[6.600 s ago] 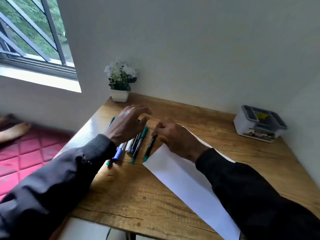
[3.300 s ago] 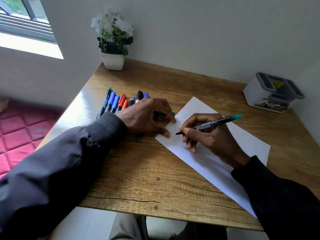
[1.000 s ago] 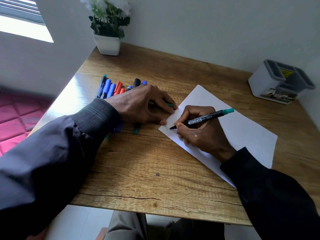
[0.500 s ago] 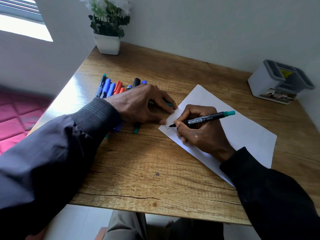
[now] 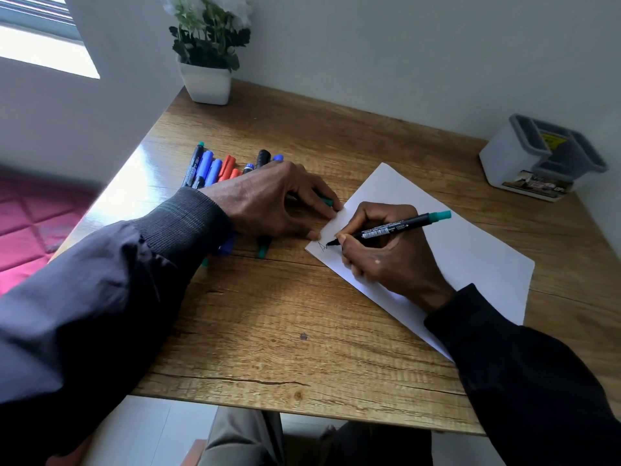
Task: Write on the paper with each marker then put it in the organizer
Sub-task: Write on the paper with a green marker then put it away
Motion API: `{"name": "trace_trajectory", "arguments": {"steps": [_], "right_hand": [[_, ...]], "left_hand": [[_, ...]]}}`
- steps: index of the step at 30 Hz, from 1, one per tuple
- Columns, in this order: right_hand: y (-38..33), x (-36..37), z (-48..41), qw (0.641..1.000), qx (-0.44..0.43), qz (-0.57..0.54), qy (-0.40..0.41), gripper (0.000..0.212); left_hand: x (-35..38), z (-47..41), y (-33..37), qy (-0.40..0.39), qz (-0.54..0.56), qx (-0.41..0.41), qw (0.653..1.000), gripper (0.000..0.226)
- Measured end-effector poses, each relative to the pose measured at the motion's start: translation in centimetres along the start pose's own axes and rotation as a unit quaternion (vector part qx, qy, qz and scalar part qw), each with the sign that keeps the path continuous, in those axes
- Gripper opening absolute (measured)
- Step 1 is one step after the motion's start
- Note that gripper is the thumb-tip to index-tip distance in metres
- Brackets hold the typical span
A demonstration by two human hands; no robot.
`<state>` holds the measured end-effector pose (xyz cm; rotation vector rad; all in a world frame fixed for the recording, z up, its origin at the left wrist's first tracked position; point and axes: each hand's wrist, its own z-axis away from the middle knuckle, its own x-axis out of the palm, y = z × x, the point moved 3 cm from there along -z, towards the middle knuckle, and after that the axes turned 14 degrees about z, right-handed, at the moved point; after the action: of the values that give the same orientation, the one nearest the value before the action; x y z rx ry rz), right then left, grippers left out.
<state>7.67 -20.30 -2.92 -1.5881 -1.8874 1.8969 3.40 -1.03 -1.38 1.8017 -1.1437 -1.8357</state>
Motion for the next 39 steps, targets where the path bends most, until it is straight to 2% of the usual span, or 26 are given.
{"name": "trace_trajectory", "arguments": {"steps": [11,39], "right_hand": [[0.00,-0.23,0.24,0.997,0.055,-0.044,0.011,0.014],[0.38,-0.24,0.12,0.997,0.063,-0.040,0.021,0.016]], "left_hand": [[-0.21,0.06,0.10,0.003,0.007,-0.003,1.000,0.041],[-0.13,-0.05,-0.20,0.006,0.016,-0.017,1.000,0.043]]}}
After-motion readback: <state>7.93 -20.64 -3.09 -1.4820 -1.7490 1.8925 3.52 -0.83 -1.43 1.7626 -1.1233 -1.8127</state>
